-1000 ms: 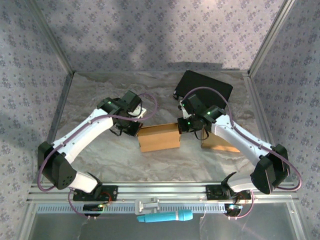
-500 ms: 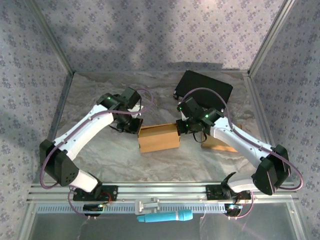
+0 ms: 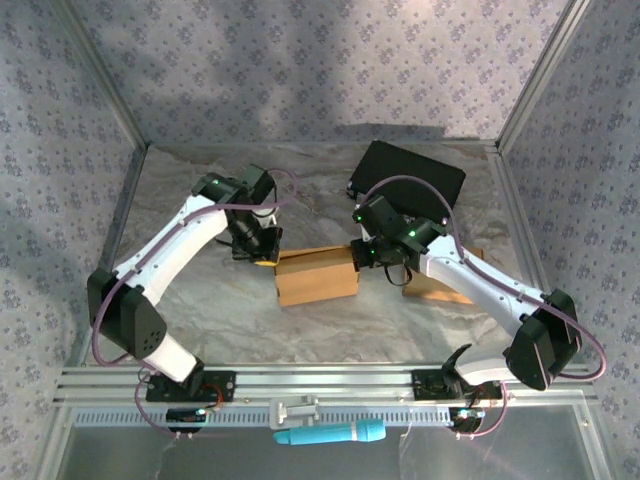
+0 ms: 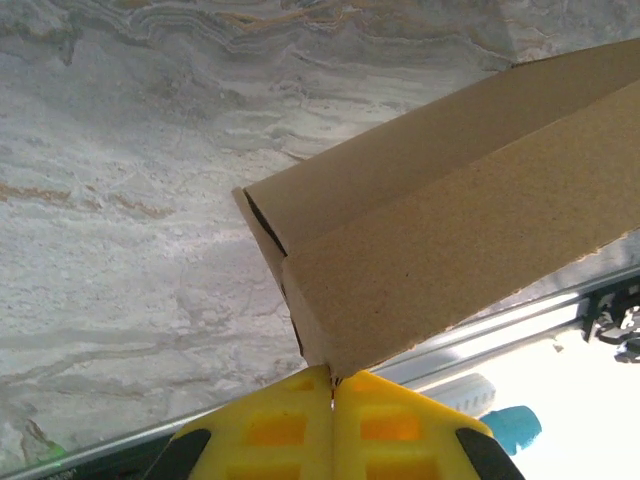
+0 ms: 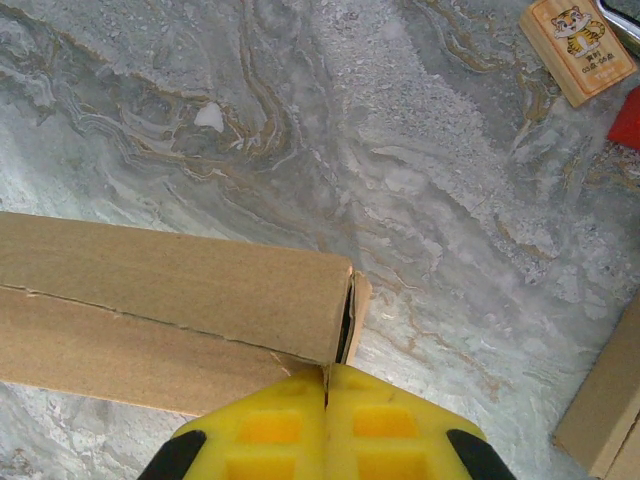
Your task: Fold the paper box
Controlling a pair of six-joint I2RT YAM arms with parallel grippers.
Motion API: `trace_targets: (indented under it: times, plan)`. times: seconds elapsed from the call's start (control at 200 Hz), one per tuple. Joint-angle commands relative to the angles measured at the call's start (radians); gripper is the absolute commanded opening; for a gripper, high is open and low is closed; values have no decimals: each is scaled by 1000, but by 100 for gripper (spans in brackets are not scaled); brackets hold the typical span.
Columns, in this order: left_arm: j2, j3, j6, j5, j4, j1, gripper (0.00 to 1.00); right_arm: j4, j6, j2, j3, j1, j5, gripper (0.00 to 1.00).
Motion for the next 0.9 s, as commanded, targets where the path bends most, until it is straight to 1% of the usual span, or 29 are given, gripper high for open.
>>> trace_targets:
  times: [0.0,0.39,0.685,0.894]
  plan:
    - [12,41,-25,84,-34,8,0,8,-8,1,-8,14,-11,0]
    - [50,86,-26,153,-81,46,0,2,-26,14,6,15,-6,0]
    - [66,81,-42,227,-68,73,0,7,-36,24,16,21,-3,0]
    - [70,80,-28,236,-76,82,0,5,-33,27,19,25,6,0]
